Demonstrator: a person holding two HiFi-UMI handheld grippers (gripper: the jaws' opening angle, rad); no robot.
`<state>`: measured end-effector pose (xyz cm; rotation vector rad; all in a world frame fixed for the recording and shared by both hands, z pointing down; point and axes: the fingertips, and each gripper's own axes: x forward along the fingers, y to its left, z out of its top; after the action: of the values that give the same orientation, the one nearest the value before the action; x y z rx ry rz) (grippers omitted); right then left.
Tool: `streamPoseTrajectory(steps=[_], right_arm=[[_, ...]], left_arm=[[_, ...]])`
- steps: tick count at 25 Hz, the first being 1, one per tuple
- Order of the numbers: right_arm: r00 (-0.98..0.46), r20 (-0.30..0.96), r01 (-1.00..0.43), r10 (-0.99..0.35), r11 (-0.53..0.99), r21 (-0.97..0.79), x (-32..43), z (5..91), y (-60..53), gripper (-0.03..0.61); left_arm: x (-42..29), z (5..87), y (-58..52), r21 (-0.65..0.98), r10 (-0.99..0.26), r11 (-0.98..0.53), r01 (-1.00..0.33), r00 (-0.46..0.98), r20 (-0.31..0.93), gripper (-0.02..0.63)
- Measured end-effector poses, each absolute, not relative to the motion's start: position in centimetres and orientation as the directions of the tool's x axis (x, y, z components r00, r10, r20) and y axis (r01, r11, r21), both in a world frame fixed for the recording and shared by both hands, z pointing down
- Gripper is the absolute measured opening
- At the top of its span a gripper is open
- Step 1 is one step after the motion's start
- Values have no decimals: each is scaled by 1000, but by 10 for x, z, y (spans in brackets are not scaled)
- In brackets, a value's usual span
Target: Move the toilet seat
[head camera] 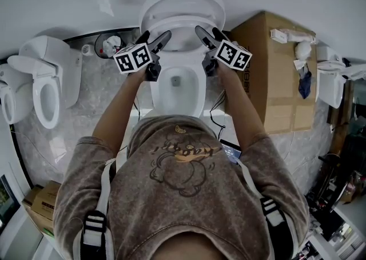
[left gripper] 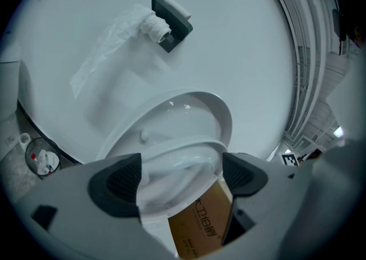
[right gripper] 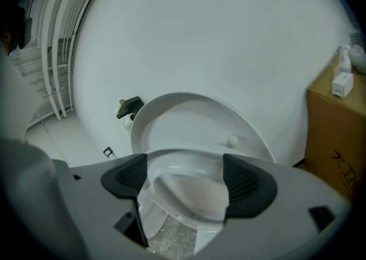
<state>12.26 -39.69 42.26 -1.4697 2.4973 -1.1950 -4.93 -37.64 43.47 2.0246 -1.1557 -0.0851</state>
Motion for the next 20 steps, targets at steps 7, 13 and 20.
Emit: streamPoseTrajectory(steps=[7, 13, 20], right_arm=[[-569, 365, -749, -737, 281, -600, 124, 423, -393, 410], [-593, 359, -761, -721, 356, -542, 123, 402, -374, 411], [-617, 336, -768, -712, 451, -454, 114, 366, -335, 411]], left_arm=[[-51, 438, -373, 657, -740, -272, -704, 589, 325, 434], [-50, 412, -364, 639, -726, -328, -696, 619, 301, 434], [-36, 373, -330, 587, -677, -443, -678, 682, 277, 434]])
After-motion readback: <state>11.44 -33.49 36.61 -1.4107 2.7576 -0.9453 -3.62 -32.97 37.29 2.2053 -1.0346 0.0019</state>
